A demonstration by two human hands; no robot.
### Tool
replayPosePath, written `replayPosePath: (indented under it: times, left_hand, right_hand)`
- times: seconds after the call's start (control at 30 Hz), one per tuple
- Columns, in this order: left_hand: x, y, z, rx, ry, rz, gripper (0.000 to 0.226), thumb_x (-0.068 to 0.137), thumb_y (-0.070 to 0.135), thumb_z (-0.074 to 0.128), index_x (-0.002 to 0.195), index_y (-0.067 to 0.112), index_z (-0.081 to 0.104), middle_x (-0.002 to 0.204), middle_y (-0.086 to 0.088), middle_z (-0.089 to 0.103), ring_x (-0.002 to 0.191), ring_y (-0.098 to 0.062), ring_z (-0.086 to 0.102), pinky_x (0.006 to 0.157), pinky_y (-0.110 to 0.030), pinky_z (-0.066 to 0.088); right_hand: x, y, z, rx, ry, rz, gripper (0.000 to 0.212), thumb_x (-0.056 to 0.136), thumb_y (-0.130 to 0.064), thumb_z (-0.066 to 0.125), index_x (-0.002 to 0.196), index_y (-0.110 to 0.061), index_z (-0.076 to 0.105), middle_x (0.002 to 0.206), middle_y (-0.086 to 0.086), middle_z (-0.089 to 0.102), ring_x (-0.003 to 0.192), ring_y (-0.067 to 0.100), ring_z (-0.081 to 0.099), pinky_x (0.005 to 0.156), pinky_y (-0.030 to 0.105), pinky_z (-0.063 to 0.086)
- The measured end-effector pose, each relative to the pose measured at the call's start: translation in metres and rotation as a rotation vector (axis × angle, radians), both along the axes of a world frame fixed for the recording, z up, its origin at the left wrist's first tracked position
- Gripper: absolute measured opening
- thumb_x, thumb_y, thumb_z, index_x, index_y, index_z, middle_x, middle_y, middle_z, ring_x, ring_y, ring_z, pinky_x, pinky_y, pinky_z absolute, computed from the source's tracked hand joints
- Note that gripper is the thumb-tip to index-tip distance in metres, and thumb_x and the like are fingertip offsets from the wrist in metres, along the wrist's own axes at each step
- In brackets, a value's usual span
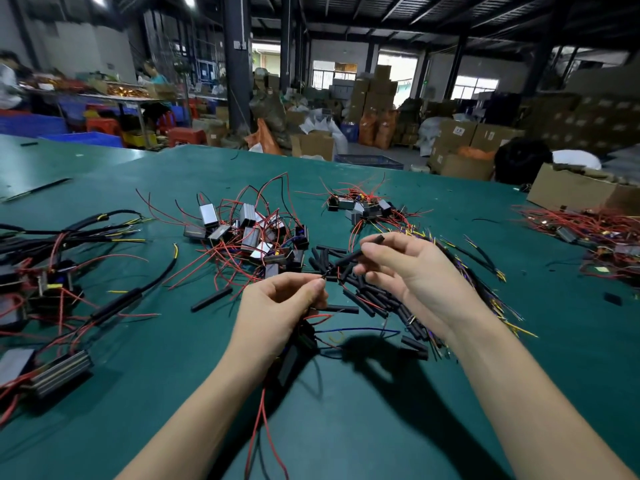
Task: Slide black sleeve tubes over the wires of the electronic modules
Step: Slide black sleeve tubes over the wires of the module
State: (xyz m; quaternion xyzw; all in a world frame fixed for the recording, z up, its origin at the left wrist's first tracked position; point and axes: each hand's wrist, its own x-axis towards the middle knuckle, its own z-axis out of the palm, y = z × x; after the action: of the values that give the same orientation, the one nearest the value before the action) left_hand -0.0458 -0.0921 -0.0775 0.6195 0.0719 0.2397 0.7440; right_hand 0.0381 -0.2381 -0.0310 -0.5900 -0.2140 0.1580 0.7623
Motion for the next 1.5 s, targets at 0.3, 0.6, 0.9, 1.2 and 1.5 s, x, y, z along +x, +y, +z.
replayPosePath:
  times: [0.3, 0.6, 0.9, 1.2, 1.5]
  left_hand:
    - [0.005, 0.0, -0.005, 0.042, -0.011, -0.011, 0.005, 0.082, 0.003, 0.068, 0.082, 0.006, 0.071, 0.065, -0.004, 0.071, 0.063, -0.009, 0.066, 0.064, -0.019, 0.054]
    - [0.004, -0.002, -0.007, 0.112, -0.031, -0.02, 0.01, 0.078, -0.001, 0.072, 0.082, 0.006, 0.066, 0.065, -0.01, 0.071, 0.057, -0.013, 0.064, 0.059, -0.018, 0.053]
    - [0.003, -0.005, -0.008, 0.143, -0.06, 0.016, 0.008, 0.078, -0.003, 0.071, 0.074, 0.004, 0.071, 0.064, -0.008, 0.07, 0.057, -0.01, 0.062, 0.06, -0.019, 0.054]
    - [0.002, -0.004, -0.008, 0.141, -0.051, 0.036, 0.007, 0.08, 0.003, 0.071, 0.076, 0.009, 0.074, 0.07, -0.013, 0.072, 0.066, -0.02, 0.064, 0.068, -0.033, 0.057]
    - [0.003, -0.004, -0.01, 0.128, -0.046, 0.056, 0.009, 0.08, 0.004, 0.071, 0.075, 0.011, 0.074, 0.067, -0.009, 0.072, 0.063, -0.016, 0.065, 0.065, -0.028, 0.058]
  right_hand:
    - [-0.001, 0.005, -0.009, -0.007, 0.017, -0.083, 0.008, 0.087, 0.001, 0.06, 0.082, -0.006, 0.063, 0.068, 0.006, 0.066, 0.058, 0.014, 0.064, 0.054, 0.016, 0.05]
    - [-0.005, 0.0, -0.002, -0.177, -0.157, -0.062, 0.009, 0.089, 0.001, 0.059, 0.086, -0.006, 0.063, 0.069, 0.003, 0.065, 0.058, 0.014, 0.061, 0.058, 0.018, 0.049]
    - [-0.007, -0.002, 0.002, -0.214, -0.225, -0.055, 0.012, 0.09, 0.003, 0.057, 0.086, -0.007, 0.064, 0.073, 0.005, 0.064, 0.06, 0.014, 0.062, 0.056, 0.017, 0.048]
    - [-0.005, -0.002, 0.002, -0.16, -0.193, -0.083, 0.015, 0.091, 0.004, 0.055, 0.086, -0.007, 0.063, 0.073, 0.004, 0.063, 0.058, 0.014, 0.062, 0.058, 0.017, 0.049]
    - [0.001, -0.008, 0.004, -0.158, -0.294, -0.143, 0.018, 0.09, 0.004, 0.056, 0.085, -0.011, 0.064, 0.07, 0.0, 0.065, 0.06, 0.012, 0.063, 0.057, 0.016, 0.049]
